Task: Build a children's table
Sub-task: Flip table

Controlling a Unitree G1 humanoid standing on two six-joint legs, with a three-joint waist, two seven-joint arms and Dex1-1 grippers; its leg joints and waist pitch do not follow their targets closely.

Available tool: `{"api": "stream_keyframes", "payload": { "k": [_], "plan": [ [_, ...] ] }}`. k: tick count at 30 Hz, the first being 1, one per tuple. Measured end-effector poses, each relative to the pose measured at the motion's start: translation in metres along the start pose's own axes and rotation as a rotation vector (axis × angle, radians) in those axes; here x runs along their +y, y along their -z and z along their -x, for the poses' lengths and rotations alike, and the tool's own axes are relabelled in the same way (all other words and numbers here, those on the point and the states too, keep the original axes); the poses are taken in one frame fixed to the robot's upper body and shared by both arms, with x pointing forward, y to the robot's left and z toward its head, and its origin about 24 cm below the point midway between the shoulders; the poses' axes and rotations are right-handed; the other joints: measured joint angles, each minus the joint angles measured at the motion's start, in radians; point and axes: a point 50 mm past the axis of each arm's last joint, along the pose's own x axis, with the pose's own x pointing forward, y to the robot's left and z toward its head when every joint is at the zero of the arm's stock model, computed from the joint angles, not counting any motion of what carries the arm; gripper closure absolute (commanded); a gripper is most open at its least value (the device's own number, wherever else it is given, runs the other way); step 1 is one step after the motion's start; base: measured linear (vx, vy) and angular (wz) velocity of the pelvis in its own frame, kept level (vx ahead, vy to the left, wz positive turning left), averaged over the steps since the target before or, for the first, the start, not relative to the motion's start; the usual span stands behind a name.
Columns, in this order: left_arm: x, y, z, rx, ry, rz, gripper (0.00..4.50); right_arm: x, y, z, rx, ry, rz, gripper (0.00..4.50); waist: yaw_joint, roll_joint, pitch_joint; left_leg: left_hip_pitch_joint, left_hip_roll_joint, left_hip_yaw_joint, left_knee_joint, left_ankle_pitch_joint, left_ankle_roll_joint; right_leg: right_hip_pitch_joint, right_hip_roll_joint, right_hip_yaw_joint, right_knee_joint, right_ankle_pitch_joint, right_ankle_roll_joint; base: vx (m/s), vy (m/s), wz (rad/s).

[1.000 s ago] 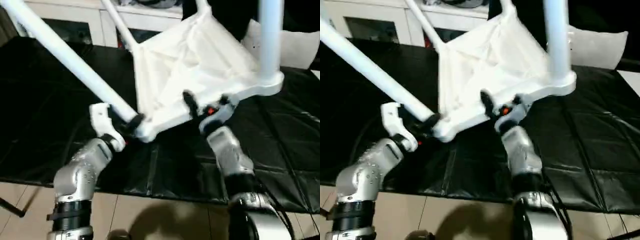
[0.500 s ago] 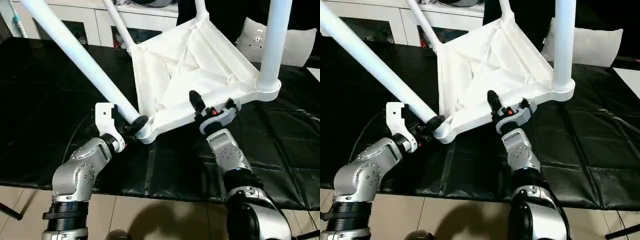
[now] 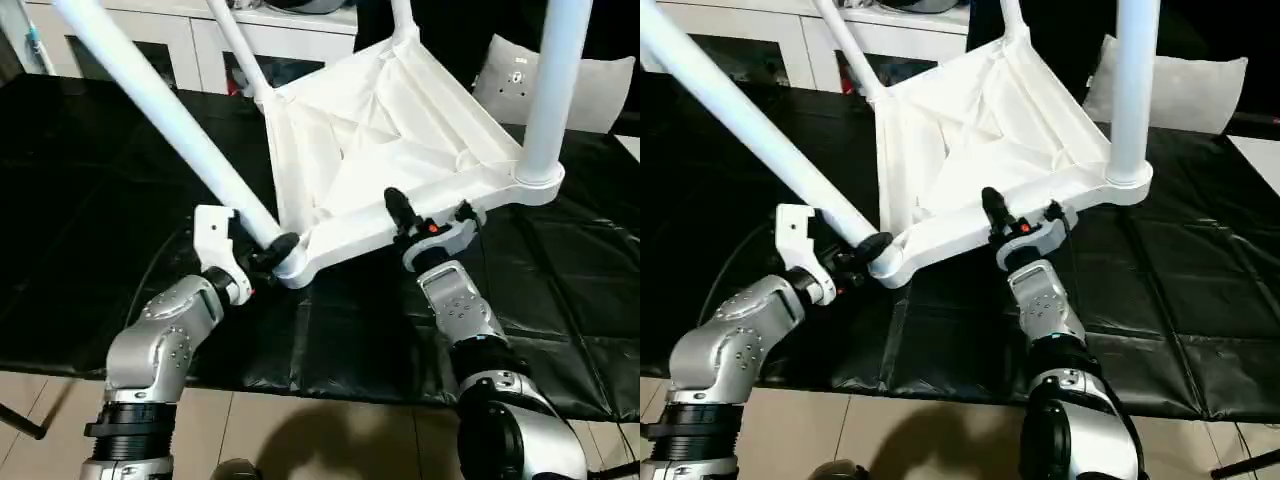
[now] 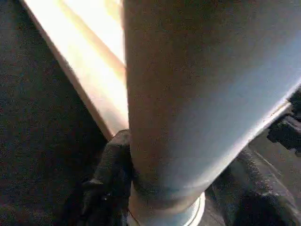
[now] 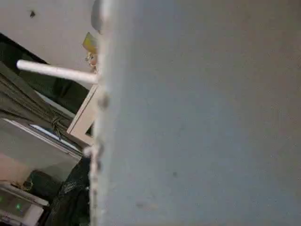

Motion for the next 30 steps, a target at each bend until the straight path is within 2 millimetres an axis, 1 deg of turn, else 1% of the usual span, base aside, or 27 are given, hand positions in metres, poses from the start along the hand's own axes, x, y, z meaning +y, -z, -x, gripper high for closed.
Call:
{"api": "stream_keyframes", "payload": {
  "k": [1, 2, 3, 6, 7, 8, 9, 11, 12, 14, 15, 17, 18, 19, 20, 23, 25, 27, 28, 30],
  "plan": [
    [0.000, 0.005, 0.000, 0.013, 0.003, 0.008, 1.76, 0.000, 0.000, 0.000, 0.001, 0.000, -0.001, 2.36, -0.001, 0.000, 0.000, 0.000, 0.000, 0.000, 0.000, 0.000, 0.000, 0.000, 0.000, 0.000, 0.000, 0.000, 0.000, 0.000, 0.000, 0.00],
    [0.000, 0.009, 0.000, 0.025, 0.001, 0.015, 1.64, 0.000, 0.000, 0.000, 0.001, -0.004, -0.002, 2.38, -0.002, 0.000, 0.000, -0.002, 0.000, 0.000, 0.000, 0.000, 0.000, -0.002, 0.000, 0.000, 0.000, 0.000, 0.000, 0.000, 0.000, 0.00],
    [0.002, 0.011, 0.001, 0.032, -0.003, 0.015, 1.33, 0.000, 0.000, 0.000, 0.000, -0.007, -0.003, 2.40, -0.002, 0.000, 0.001, -0.004, 0.000, 0.000, 0.000, 0.000, 0.000, -0.005, 0.000, 0.000, 0.001, 0.000, 0.000, 0.000, 0.000, 0.00],
    [0.001, 0.012, 0.002, 0.034, 0.021, -0.012, 1.28, 0.001, 0.000, 0.000, -0.001, -0.010, -0.007, 2.40, -0.001, 0.000, 0.000, -0.009, 0.001, 0.002, 0.002, 0.001, 0.002, -0.012, 0.000, 0.000, 0.007, -0.001, -0.002, 0.000, 0.000, 0.00],
    [0.002, 0.011, 0.003, 0.031, 0.022, -0.018, 1.10, 0.001, 0.001, 0.000, -0.002, -0.011, -0.009, 2.40, -0.001, 0.000, 0.000, -0.011, 0.001, 0.002, 0.003, 0.002, 0.004, -0.015, 0.000, 0.000, 0.009, -0.001, -0.003, 0.000, 0.000, 0.00],
    [0.004, 0.011, 0.006, 0.027, 0.023, -0.029, 0.93, 0.001, 0.001, -0.001, -0.002, -0.012, -0.011, 2.40, -0.002, 0.000, 0.000, -0.015, 0.002, 0.002, 0.005, 0.003, 0.005, -0.019, 0.000, 0.000, 0.012, -0.002, -0.003, 0.000, 0.000, 0.00],
    [0.005, 0.013, 0.009, 0.023, 0.029, -0.036, 0.85, 0.002, 0.002, -0.001, -0.001, -0.012, -0.013, 2.40, -0.003, 0.000, 0.001, -0.016, 0.003, 0.002, 0.006, 0.003, 0.005, -0.020, 0.001, 0.000, 0.013, -0.002, -0.004, 0.000, 0.000, 0.00],
    [0.008, 0.019, 0.014, 0.044, 0.040, -0.033, 0.88, 0.002, 0.001, -0.001, -0.004, -0.012, -0.014, 2.40, -0.002, 0.001, 0.001, -0.016, 0.003, 0.002, 0.007, 0.003, 0.005, -0.021, 0.001, 0.000, 0.014, -0.002, -0.004, 0.000, 0.000, 0.00],
    [0.008, 0.021, 0.016, 0.044, 0.045, -0.038, 0.78, 0.001, 0.001, 0.000, -0.006, -0.011, -0.013, 2.40, -0.001, 0.001, 0.001, -0.016, 0.003, 0.002, 0.007, 0.003, 0.005, -0.021, 0.001, 0.000, 0.015, -0.002, -0.004, 0.000, 0.000, 0.00],
    [0.011, 0.022, 0.029, 0.043, 0.099, -0.125, 0.44, 0.002, 0.000, -0.001, -0.008, -0.007, -0.004, 2.40, 0.000, 0.001, 0.002, -0.017, 0.003, 0.002, 0.008, 0.001, 0.002, -0.021, 0.001, 0.000, 0.015, -0.002, -0.004, 0.000, 0.000, 0.00],
    [0.010, 0.021, 0.032, 0.044, 0.121, -0.159, 0.42, 0.001, -0.003, -0.001, -0.014, -0.001, 0.003, 2.40, 0.001, 0.002, 0.002, -0.017, 0.003, 0.002, 0.009, 0.001, 0.001, -0.021, 0.001, 0.000, 0.015, -0.002, -0.004, 0.000, 0.000, 0.00],
    [0.005, 0.015, 0.038, 0.035, 0.177, -0.242, 0.44, 0.002, -0.010, -0.001, -0.029, 0.018, 0.039, 2.40, 0.007, 0.002, 0.003, -0.018, 0.003, 0.002, 0.009, 0.001, 0.002, -0.021, 0.001, 0.000, 0.015, -0.001, -0.004, 0.000, 0.000, 0.00],
    [0.000, 0.010, 0.041, 0.028, 0.215, -0.282, 0.31, 0.005, -0.014, -0.002, -0.036, 0.023, 0.068, 2.40, 0.010, 0.003, 0.004, -0.018, 0.003, 0.002, 0.010, 0.002, 0.002, -0.021, 0.000, 0.000, 0.015, -0.001, -0.004, 0.000, 0.000, 0.00],
    [-0.004, 0.004, 0.041, 0.013, 0.248, -0.315, 0.31, 0.007, -0.019, -0.003, -0.042, 0.028, 0.101, 2.40, 0.014, 0.003, 0.004, -0.018, 0.003, 0.002, 0.010, 0.002, 0.002, -0.020, 0.000, 0.000, 0.015, 0.000, -0.004, 0.000, 0.000, 0.00],
    [-0.010, -0.002, 0.042, -0.009, 0.277, -0.344, 0.13, 0.011, -0.026, -0.004, -0.051, 0.029, 0.144, 2.40, 0.017, 0.003, 0.004, -0.017, 0.003, 0.002, 0.011, 0.002, 0.002, -0.019, 0.000, 0.000, 0.016, 0.000, -0.004, 0.000, 0.000, 0.00],
    [-0.018, -0.010, 0.045, -0.009, 0.317, -0.379, 0.01, 0.018, -0.044, -0.004, -0.072, 0.039, 0.248, 2.40, 0.018, 0.003, 0.004, -0.017, 0.003, 0.002, 0.014, 0.002, 0.002, -0.018, 0.000, 0.001, 0.016, 0.002, -0.003, 0.000, 0.000, 0.00],
    [-0.020, -0.014, 0.047, -0.006, 0.330, -0.391, 0.00, 0.019, -0.055, -0.001, -0.089, 0.052, 0.305, 2.40, 0.021, 0.003, 0.004, -0.017, 0.003, 0.002, 0.015, 0.002, 0.002, -0.017, 0.000, 0.001, 0.016, 0.003, -0.002, 0.000, 0.000, 0.00],
    [-0.023, -0.020, 0.048, -0.021, 0.346, -0.414, 0.00, 0.022, -0.062, 0.001, -0.099, 0.065, 0.348, 2.41, 0.021, 0.003, 0.004, -0.017, 0.003, 0.002, 0.015, 0.003, 0.001, -0.018, 0.000, 0.002, 0.016, 0.004, -0.001, 0.000, 0.000, 0.00],
    [-0.026, -0.024, 0.046, -0.027, 0.356, -0.428, 0.00, 0.023, -0.065, 0.003, -0.105, 0.080, 0.376, 2.41, 0.024, 0.002, 0.005, -0.017, 0.003, 0.002, 0.015, 0.003, 0.001, -0.018, 0.000, 0.002, 0.016, 0.004, 0.000, 0.000, 0.000, 0.00],
    [-0.031, -0.038, 0.044, -0.052, 0.370, -0.479, 0.00, 0.027, -0.071, 0.006, -0.119, 0.105, 0.434, 2.41, 0.026, 0.002, 0.005, -0.016, 0.002, 0.001, 0.015, 0.004, 0.000, -0.018, 0.000, 0.003, 0.017, 0.005, 0.000, 0.000, 0.000, 0.00]
  ]
}}
